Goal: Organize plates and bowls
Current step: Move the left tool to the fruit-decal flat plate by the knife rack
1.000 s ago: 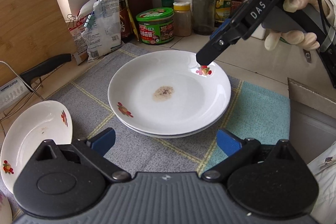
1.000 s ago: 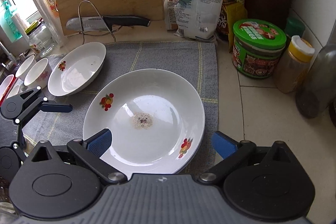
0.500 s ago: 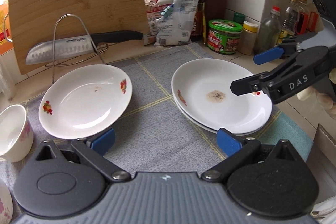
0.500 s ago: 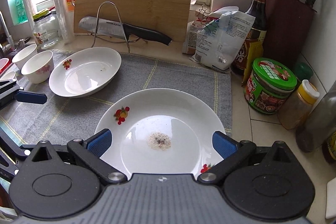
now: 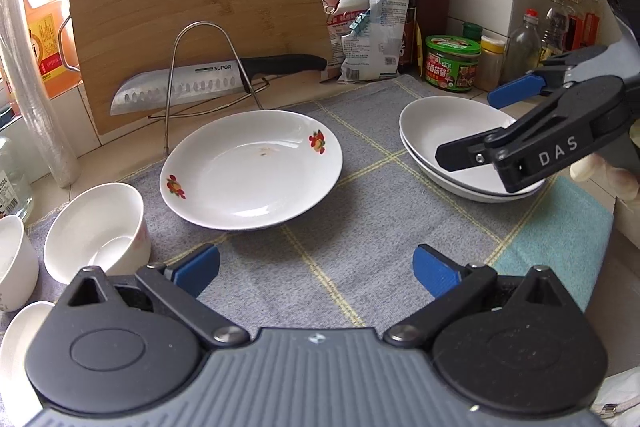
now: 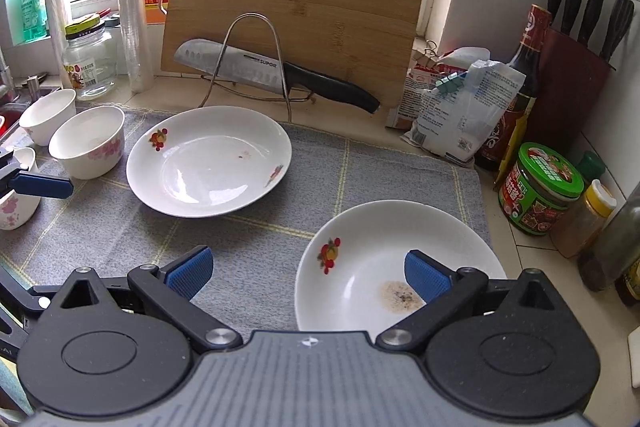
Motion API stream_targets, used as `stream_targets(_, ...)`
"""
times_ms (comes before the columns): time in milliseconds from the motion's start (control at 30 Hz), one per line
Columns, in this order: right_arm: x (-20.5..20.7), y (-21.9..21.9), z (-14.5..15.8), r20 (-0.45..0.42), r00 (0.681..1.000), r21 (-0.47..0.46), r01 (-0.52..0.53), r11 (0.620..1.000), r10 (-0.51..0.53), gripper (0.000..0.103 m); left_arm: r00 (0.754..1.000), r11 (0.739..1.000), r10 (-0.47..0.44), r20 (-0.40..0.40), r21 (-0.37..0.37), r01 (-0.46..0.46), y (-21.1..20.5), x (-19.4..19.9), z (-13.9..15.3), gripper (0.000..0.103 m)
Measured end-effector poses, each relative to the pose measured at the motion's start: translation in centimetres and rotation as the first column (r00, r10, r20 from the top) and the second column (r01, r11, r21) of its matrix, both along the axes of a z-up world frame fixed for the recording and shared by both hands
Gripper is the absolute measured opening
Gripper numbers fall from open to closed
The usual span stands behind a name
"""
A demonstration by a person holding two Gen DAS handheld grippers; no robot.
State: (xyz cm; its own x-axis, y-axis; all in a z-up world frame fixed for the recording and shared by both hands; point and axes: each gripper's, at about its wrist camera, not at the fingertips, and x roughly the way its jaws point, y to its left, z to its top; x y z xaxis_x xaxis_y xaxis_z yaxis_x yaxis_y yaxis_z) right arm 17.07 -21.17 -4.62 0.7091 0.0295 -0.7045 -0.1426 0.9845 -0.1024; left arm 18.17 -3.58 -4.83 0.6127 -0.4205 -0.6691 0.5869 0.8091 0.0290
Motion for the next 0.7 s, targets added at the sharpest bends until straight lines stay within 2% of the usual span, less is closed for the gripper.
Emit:
stream_targets(167, 0.3, 3.6, -0.3, -0.015, 1.000, -0.002, 0.011, 1.000, -0.011, 0.103, 1.000, 1.000, -0.029, -0.002, 0.005, 0.029, 2.8, 0.5, 0.3, 0.102)
stream_targets(433, 1.4, 7.3, -1.4, -0.060, 0.997, -0.037, -0.045, 0.998, 0.043, 0.103, 1.000, 1.000, 0.015, -0.013, 0.003, -0.014, 6.5, 1.1, 0.3, 0.102)
stream_targets(700, 2.8, 9.1, -4.3, -0.102, 0.985, -0.064, -0.145, 0.987, 0.138, 0.103, 0.997, 0.996, 0.076, -0.030, 0.038, -0.075, 6.8, 1.4, -0.2, 0.102)
